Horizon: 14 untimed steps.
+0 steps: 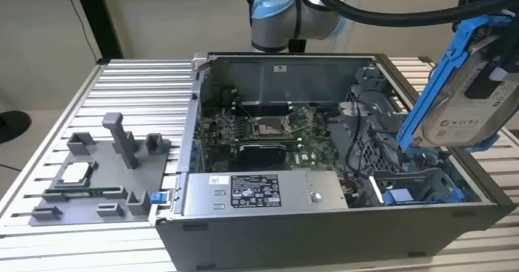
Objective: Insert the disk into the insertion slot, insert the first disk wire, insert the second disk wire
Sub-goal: 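Insert the disk into the insertion slot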
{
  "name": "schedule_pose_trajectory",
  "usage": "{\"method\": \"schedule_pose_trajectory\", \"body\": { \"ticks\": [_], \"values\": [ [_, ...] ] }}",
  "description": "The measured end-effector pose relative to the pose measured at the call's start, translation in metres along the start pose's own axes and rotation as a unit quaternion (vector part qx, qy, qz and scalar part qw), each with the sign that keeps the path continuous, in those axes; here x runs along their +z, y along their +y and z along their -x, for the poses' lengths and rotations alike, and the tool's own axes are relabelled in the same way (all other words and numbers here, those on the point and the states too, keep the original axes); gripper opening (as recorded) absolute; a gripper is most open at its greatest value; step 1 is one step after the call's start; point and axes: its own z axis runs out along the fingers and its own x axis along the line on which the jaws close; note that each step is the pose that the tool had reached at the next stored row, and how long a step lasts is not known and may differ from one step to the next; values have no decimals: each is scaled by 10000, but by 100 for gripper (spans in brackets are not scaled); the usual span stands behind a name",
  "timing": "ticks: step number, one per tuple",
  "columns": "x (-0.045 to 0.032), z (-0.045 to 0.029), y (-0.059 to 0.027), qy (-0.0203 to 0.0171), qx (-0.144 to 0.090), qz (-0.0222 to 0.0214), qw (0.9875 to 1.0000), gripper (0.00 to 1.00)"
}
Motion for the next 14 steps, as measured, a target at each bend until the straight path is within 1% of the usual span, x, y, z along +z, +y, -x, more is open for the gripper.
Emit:
{"method": "schedule_pose_trajectory", "body": {
  "ticks": [8,14],
  "values": [
    [17,0,-1,0,0,0,10000,0],
    [45,0,-2,0,0,0,10000,0]
  ]
}}
